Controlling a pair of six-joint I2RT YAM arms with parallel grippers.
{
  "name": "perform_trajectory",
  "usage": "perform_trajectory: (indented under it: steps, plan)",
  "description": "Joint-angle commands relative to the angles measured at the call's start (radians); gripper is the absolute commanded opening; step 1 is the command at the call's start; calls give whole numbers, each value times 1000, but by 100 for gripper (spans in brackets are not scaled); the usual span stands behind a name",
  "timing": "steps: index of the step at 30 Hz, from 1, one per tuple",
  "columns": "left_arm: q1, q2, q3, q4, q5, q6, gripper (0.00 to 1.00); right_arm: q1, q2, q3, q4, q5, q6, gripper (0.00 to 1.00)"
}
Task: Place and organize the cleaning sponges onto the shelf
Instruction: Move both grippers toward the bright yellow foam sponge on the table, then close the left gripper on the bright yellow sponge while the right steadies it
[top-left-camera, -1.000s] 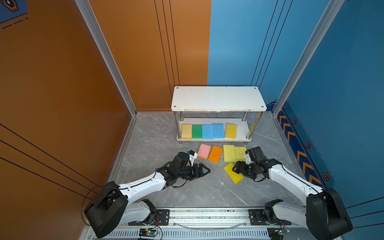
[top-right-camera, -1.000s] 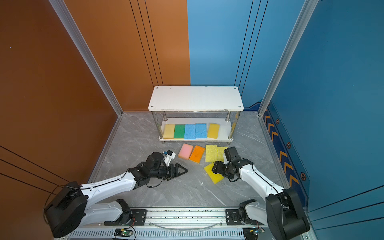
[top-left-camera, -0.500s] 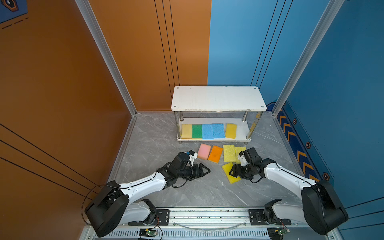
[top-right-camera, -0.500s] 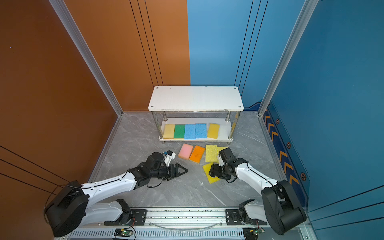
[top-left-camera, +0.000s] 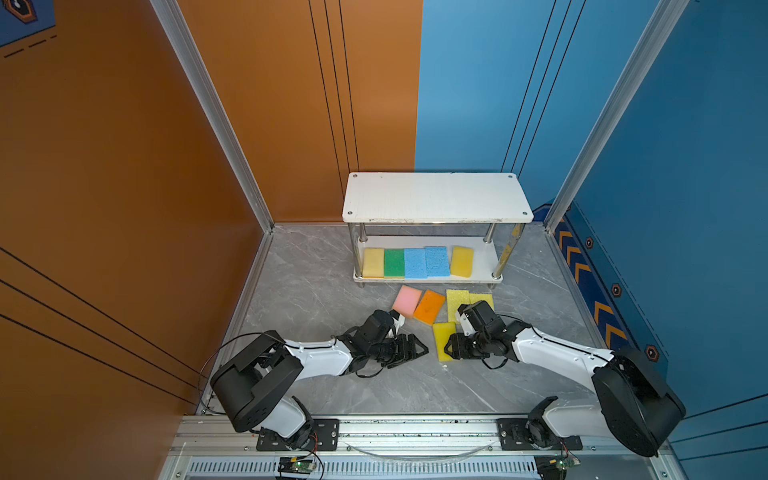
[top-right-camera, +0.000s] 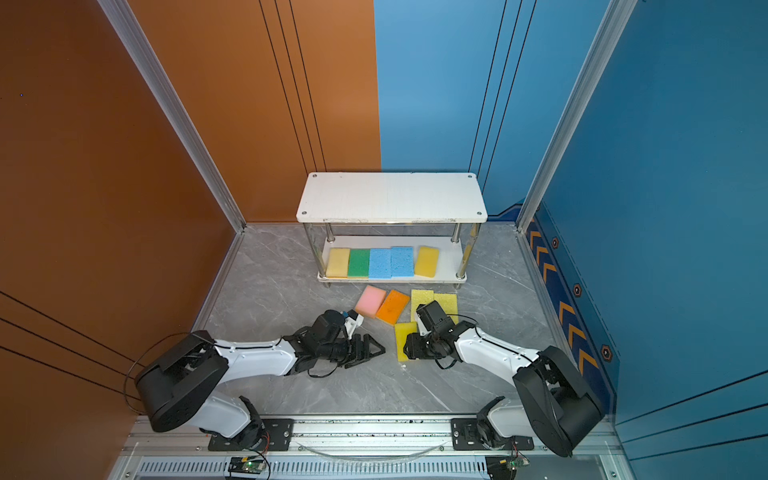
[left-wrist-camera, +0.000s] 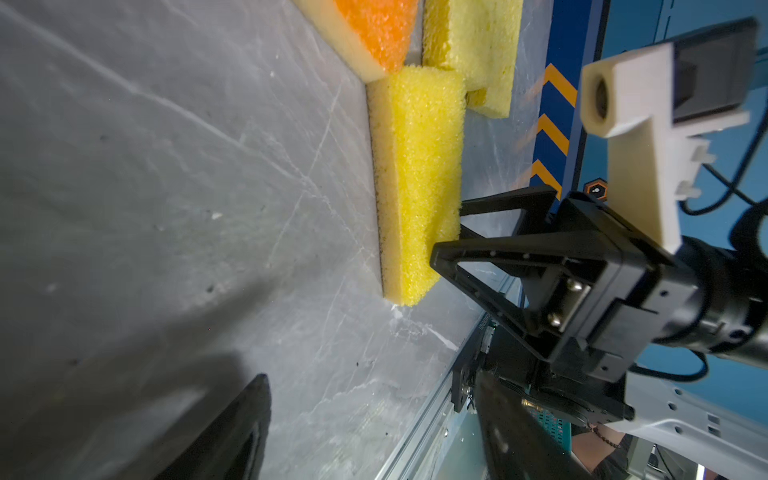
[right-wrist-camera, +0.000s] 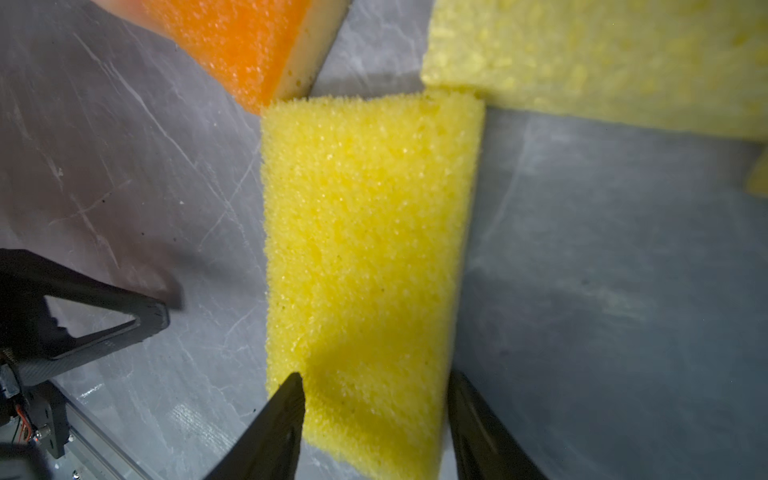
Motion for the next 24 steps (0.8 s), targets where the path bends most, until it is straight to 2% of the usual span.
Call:
perform_trajectory:
  steps: [1, 12, 21, 24]
  plan:
    - [-7, 60, 53, 45, 21, 4, 77, 19, 35, -13, 28, 18, 25, 57]
    - [-6, 208, 131, 65, 37, 8, 69, 24, -4, -45, 81, -60, 18, 58]
    - [-10, 256, 122, 122, 63, -19, 42, 23, -12, -70, 159, -134, 27, 58]
    - [-11, 256, 108, 143, 70, -28, 30, 24, -14, -71, 166, -145, 25, 58]
